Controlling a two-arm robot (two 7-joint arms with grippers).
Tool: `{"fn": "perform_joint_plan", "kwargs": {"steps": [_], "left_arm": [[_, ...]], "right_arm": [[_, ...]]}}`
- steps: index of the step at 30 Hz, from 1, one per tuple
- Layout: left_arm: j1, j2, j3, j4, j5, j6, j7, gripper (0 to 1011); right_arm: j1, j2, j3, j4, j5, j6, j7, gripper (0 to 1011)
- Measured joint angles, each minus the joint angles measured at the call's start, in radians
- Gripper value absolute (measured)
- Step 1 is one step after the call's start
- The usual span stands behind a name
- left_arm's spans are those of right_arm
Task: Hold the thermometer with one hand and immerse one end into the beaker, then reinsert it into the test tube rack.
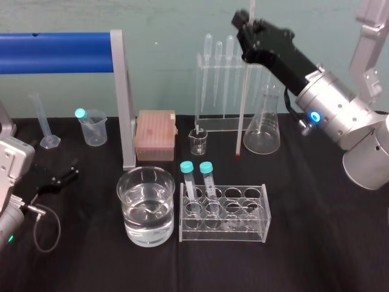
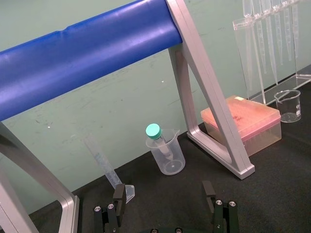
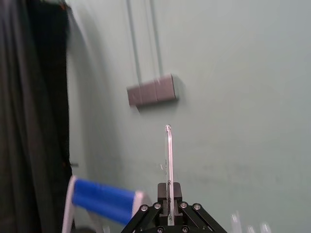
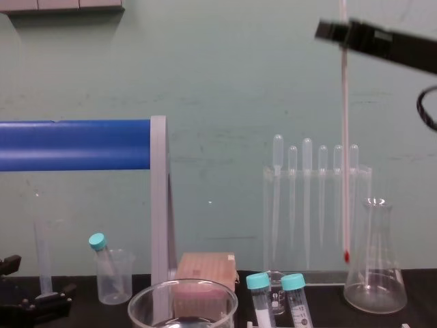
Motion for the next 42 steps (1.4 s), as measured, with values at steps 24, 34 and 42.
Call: {"fn": "perform_joint_plan", "kwargs": {"steps": [24, 34, 42], "left_arm": [[0.0, 0.0, 0.0, 0.0, 0.0, 0.0, 0.0, 1008], [0.0, 0.0, 0.0, 0.0, 0.0, 0.0, 0.0, 1008], [0.0, 0.0, 0.0, 0.0, 0.0, 0.0, 0.0, 1008]], "right_arm": [[0.109, -0.087, -0.107, 0.112, 0.166, -0.265, 0.259, 55], [0.14, -0.106, -0.197, 0.205, 0.193, -0.298, 0.372, 55], [0.157, -0.119, -0.247, 0.301, 0.195, -0.296, 0.399, 55]]}}
